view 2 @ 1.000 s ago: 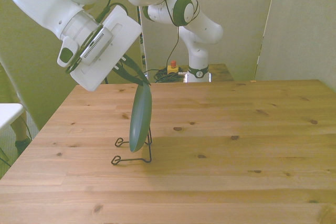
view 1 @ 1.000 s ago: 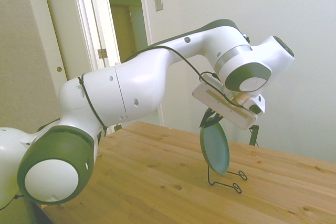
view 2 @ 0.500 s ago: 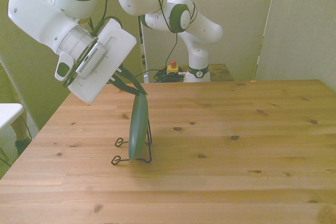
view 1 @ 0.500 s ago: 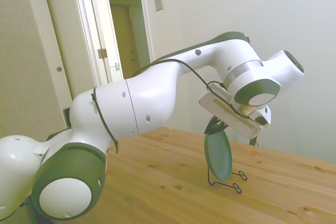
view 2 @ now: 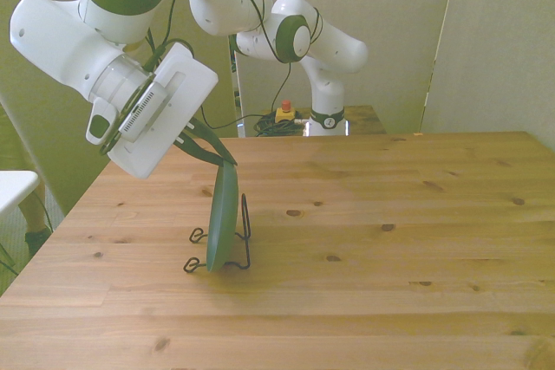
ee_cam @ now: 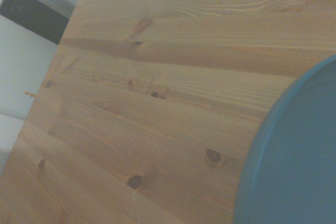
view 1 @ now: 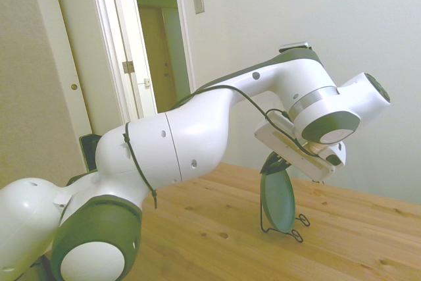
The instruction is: Load the plate
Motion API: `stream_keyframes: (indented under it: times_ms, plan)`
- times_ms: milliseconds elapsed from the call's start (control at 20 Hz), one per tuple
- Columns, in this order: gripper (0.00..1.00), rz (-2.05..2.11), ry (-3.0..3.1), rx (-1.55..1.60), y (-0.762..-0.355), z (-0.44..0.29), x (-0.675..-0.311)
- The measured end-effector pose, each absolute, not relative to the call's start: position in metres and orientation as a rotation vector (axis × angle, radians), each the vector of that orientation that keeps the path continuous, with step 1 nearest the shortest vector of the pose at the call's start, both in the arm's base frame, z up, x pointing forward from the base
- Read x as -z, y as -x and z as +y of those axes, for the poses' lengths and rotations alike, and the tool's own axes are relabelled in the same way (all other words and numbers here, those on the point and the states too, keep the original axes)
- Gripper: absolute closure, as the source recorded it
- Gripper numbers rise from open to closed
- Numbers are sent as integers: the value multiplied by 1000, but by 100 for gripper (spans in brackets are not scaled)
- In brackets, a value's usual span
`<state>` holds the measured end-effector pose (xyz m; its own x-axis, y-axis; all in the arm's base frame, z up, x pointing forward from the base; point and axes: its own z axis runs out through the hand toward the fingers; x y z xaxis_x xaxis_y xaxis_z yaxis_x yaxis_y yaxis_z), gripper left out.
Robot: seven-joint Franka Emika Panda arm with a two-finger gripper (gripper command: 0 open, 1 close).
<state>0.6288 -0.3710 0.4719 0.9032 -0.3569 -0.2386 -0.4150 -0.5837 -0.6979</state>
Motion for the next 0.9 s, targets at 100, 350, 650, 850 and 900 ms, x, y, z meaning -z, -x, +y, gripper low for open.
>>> stream_keyframes:
  times_ms: [100, 350, 650, 850, 900]
  plan:
    - [0, 560, 2249, -98, -630, -370, -472]
    - [0, 577, 2244, -116, -631, -367, -472]
    - [0, 585, 2235, -126, -633, -363, -473]
    - [0, 605, 2242, -130, -632, -364, -476]
    - [0, 621, 2253, -121, -630, -366, -482]
